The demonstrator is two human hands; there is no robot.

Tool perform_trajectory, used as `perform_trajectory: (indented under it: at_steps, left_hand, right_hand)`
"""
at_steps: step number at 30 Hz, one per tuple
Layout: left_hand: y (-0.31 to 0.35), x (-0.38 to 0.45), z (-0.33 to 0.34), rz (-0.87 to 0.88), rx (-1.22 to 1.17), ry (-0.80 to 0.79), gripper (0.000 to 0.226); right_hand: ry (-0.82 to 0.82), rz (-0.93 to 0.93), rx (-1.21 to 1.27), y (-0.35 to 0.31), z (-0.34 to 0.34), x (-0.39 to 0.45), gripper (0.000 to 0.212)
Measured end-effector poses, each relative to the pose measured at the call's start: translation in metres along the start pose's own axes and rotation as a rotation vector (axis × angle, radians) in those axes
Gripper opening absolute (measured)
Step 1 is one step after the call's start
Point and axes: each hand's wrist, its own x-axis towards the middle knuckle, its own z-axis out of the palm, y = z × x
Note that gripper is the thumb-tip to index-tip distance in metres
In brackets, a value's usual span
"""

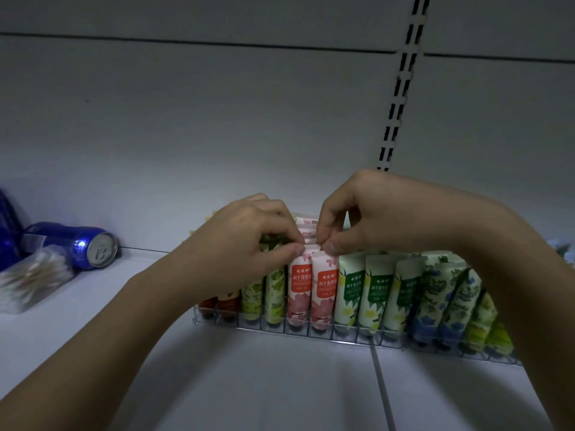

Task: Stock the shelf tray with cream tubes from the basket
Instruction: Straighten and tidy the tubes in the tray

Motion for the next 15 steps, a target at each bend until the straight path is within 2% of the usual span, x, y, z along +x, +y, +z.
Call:
perform_trajectory:
  at_steps: [5, 9, 15]
  left_hand:
    - [0.003, 0.002, -0.007, -0.049, -0.014, 0.014, 0.026]
    - [0.002, 0.026, -0.033, -0.224, -0.147, 0.025, 0.017]
    - [0.002, 0.069, -0.044, -0.2, -0.03, -0.309, 0.01]
  right_hand:
    - [0.091, 0.042, -0.021, 0.006, -0.006, 0.001, 0.01]
    - [0.146, 0.046, -0.013, 0.012, -0.011, -0.001, 0.01]
    - [0.122, 0.052, -0.034, 0.018, -0.002, 0.007, 0.006]
